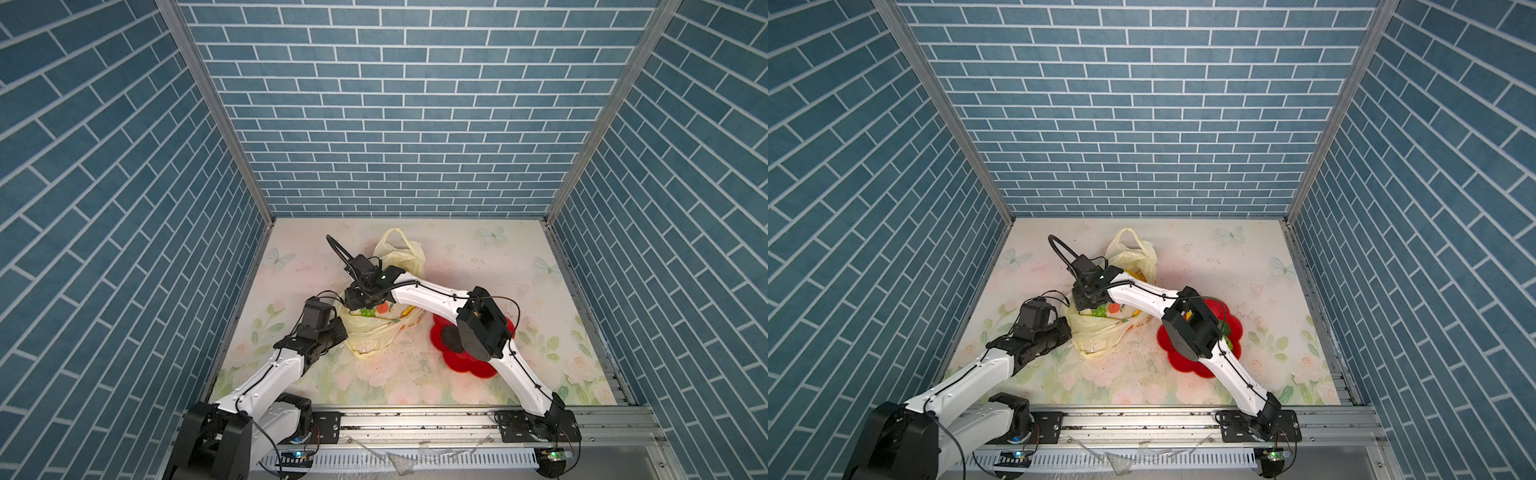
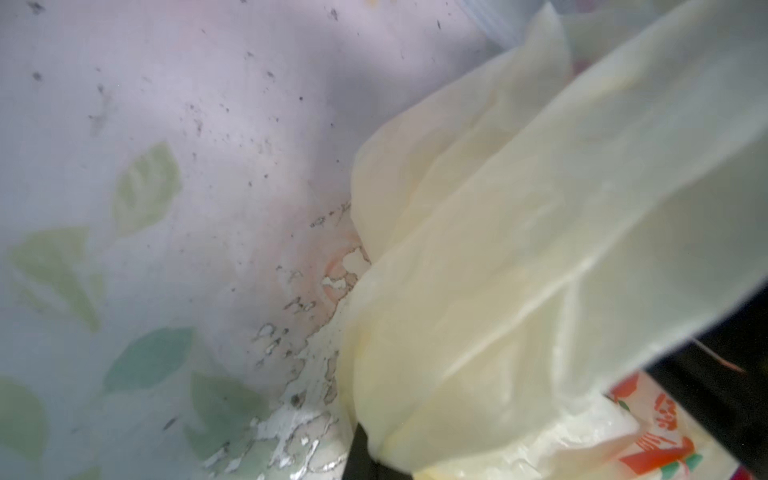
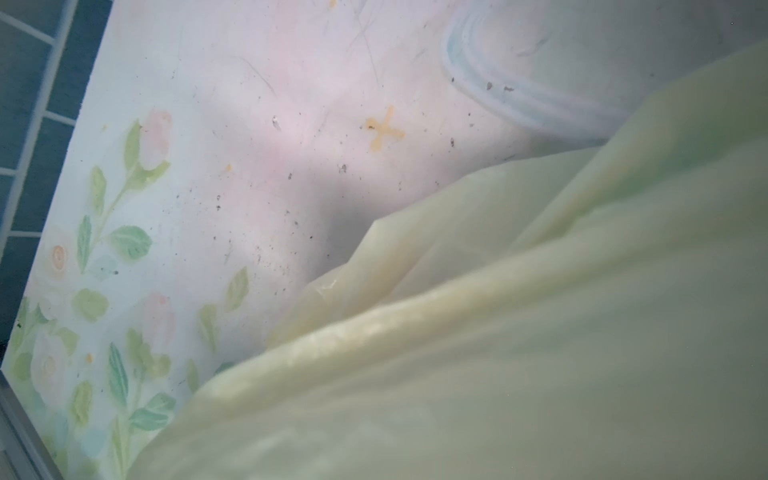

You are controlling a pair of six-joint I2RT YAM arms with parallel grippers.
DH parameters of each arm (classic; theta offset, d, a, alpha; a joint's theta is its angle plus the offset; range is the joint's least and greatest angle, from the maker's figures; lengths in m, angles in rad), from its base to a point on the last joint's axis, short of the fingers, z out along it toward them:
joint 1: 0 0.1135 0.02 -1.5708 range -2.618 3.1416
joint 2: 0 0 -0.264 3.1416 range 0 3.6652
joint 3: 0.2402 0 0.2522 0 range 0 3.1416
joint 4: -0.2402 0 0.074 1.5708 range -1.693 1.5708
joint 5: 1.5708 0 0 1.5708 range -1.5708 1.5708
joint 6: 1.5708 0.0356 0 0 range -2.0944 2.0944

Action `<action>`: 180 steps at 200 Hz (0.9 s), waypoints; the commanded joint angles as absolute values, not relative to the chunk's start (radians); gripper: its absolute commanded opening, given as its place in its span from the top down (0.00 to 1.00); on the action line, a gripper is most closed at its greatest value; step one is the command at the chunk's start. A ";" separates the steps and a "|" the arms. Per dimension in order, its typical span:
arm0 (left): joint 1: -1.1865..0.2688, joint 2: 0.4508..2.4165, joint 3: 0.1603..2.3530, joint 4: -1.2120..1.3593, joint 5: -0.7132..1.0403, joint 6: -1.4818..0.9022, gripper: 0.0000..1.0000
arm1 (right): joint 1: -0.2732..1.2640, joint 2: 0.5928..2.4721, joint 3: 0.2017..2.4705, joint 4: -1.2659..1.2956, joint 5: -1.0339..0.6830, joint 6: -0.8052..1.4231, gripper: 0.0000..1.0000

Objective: Take the fake fruits out of the plastic bag
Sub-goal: 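Close the right gripper on the red fruit inside the bag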

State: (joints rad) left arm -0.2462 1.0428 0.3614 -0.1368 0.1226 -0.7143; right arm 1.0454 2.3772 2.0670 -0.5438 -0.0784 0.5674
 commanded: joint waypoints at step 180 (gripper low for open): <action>-0.187 1.094 0.419 -0.086 0.055 -0.612 1.00 | 0.980 2.141 1.712 -0.471 -0.067 0.514 0.52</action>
State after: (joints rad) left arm -0.1959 1.0920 0.4057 -0.0746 0.0937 -0.6304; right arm 0.9878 2.1674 1.7821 -0.4839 -0.0761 0.5232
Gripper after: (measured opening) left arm 0.046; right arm 0.483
